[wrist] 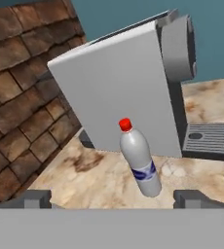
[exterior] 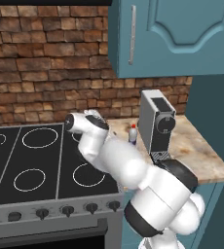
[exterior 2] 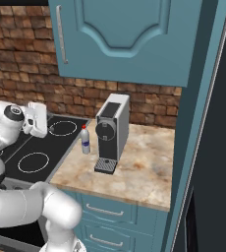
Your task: Take the bottled waters from the counter and place them in the freezer to freeze. Close the freezer door after placing the bottles.
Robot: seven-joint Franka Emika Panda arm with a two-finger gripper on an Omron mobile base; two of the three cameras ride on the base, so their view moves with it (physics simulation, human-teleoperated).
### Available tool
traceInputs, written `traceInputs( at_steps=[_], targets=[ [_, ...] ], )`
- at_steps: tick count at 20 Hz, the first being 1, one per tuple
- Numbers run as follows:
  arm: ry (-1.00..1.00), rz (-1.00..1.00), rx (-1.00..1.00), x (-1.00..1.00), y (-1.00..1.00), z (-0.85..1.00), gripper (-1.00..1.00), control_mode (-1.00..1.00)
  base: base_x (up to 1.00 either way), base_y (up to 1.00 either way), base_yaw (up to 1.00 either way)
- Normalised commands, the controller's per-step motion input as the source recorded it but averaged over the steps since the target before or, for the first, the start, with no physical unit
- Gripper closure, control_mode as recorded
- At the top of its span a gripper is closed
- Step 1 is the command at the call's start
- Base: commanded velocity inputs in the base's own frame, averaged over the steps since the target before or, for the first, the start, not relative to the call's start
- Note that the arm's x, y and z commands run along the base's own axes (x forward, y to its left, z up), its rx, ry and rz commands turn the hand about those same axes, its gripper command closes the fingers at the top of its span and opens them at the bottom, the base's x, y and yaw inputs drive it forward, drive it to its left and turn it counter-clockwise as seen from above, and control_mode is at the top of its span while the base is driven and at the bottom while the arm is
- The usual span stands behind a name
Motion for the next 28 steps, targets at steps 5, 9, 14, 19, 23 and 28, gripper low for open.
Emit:
traceInputs(
  at_steps=[5,9,14,19,23,28],
  targets=[
    [0.20,-0.02,0.01,0.28,0.01,-0.34,-1.00,-1.00,0.00,0.00,0.00],
    [0.06,0.00,0.00,0.04,-0.05,-0.16,-1.00,-1.00,0.00,0.00,0.00],
    [0.00,0.00,0.00,-0.01,-0.28,-0.29,-1.00,-1.00,0.00,0.00,0.00],
    [0.00,0.00,0.00,0.00,-0.24,-0.15,-1.00,-1.00,0.00,0.00,0.00],
    [0.00,0.00,0.00,0.00,-0.37,-0.09,-1.00,-1.00,0.00,0.00,0.00],
    [0.00,0.00,0.00,0.00,-0.53,-0.11,-1.00,-1.00,0.00,0.00,0.00]
  ],
)
